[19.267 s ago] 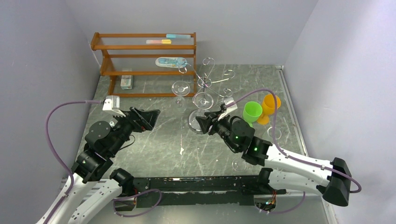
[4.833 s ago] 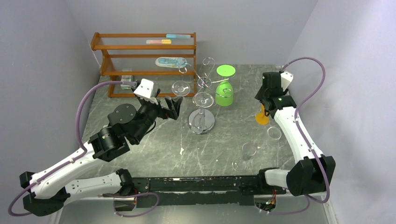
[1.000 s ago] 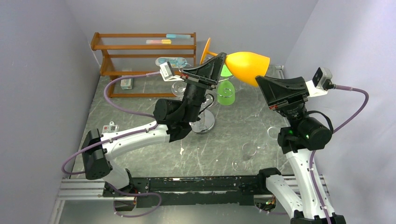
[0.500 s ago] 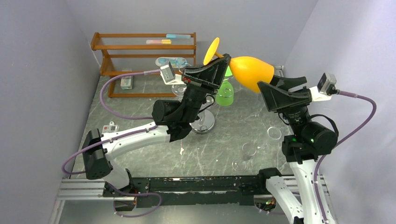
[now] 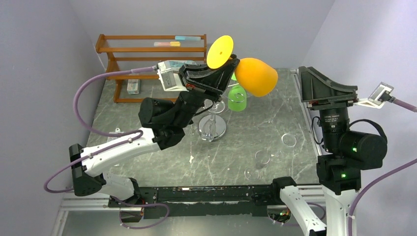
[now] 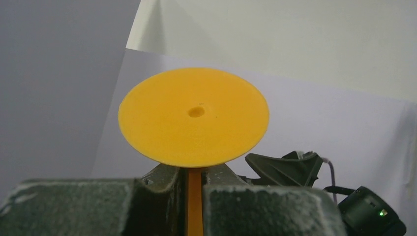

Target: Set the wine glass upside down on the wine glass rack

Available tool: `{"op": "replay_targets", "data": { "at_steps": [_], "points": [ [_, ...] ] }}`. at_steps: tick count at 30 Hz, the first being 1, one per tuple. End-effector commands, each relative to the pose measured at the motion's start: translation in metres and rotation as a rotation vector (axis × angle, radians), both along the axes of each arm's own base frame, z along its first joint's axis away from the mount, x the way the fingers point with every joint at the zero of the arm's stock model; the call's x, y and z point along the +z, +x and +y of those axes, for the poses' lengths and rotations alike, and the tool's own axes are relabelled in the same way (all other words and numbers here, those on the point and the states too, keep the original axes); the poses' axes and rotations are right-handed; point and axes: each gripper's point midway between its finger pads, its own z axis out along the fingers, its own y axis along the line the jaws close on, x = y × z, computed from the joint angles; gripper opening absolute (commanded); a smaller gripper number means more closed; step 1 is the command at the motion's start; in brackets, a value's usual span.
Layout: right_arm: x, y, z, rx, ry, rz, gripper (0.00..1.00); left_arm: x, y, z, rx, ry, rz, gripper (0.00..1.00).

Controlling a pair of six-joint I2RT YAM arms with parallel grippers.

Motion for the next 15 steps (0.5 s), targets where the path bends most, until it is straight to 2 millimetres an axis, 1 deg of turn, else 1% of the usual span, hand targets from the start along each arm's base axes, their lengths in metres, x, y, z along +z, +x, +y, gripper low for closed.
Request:
{"op": "replay_targets", "data": {
  "at_steps": [1, 2, 5, 8, 10, 13, 15],
  "points": [
    [-0.020, 0.016, 0.007, 0.008, -0.064, 0.087, 0.77, -0.013, -0.004, -0.020, 0.100, 0.241, -0.144, 0.05],
    [-0.016, 0.009, 0.016, 0.056, -0.094, 0.053, 0.77, -0.016, -0.004, -0.024, 0.108, 0.272, -0.166, 0.05],
    [0.001, -0.016, 0.034, 0.147, -0.166, -0.073, 0.77, -0.024, -0.004, -0.034, 0.137, 0.341, -0.230, 0.05],
    [0.008, -0.040, 0.040, 0.183, -0.199, -0.183, 0.77, -0.030, -0.004, -0.041, 0.155, 0.372, -0.283, 0.05],
    [0.011, -0.048, 0.042, 0.197, -0.206, -0.215, 0.77, -0.034, -0.006, -0.047, 0.163, 0.392, -0.326, 0.05],
    [0.012, -0.053, 0.050, 0.257, -0.220, -0.204, 0.77, -0.043, -0.013, -0.061, 0.173, 0.455, -0.451, 0.05],
    [0.009, -0.040, 0.055, 0.304, -0.201, -0.115, 0.77, -0.049, -0.009, -0.068, 0.209, 0.500, -0.493, 0.05]
  ]
}}
